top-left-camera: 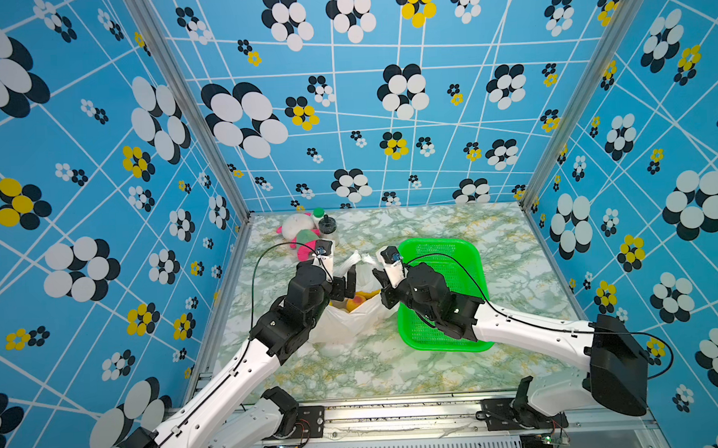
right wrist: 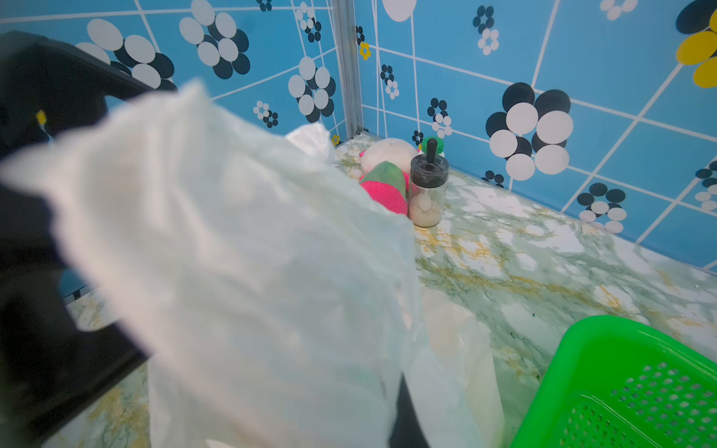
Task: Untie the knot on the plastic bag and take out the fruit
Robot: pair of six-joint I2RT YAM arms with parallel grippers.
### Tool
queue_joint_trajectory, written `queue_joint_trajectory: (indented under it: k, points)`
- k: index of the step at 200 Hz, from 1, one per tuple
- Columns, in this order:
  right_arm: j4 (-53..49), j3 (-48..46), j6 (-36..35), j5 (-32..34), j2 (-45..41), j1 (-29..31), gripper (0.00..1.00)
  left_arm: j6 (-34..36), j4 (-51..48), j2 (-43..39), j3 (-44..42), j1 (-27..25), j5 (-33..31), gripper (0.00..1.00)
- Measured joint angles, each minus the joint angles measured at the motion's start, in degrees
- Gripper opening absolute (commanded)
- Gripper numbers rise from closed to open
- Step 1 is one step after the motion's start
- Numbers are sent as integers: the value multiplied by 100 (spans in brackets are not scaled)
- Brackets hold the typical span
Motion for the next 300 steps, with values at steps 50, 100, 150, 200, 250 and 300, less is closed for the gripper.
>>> queue_joint_trajectory:
  k: [50,100,150,200,250,300]
  points:
    - [-7,129,107,-15,90,0,45,35,42,0,0,31,-90,0]
    - [-243,1067,149,319,590,-20,32,-76,-9,-236,105,317,-85,0]
    - [-581,1757,197,378,800,-192,0,-409,-289,-291,428,1121,192,0]
    - [-1191,3292,365,225,1360,-625,0,-717,-719,385,1814,2181,992,0]
    - [-1635,5047,446,61,2046,-855,0,-809,-964,938,3115,2868,1631,0]
    - [-2039,6492,494,-201,2896,-968,0,-866,-859,638,2892,2990,1749,0]
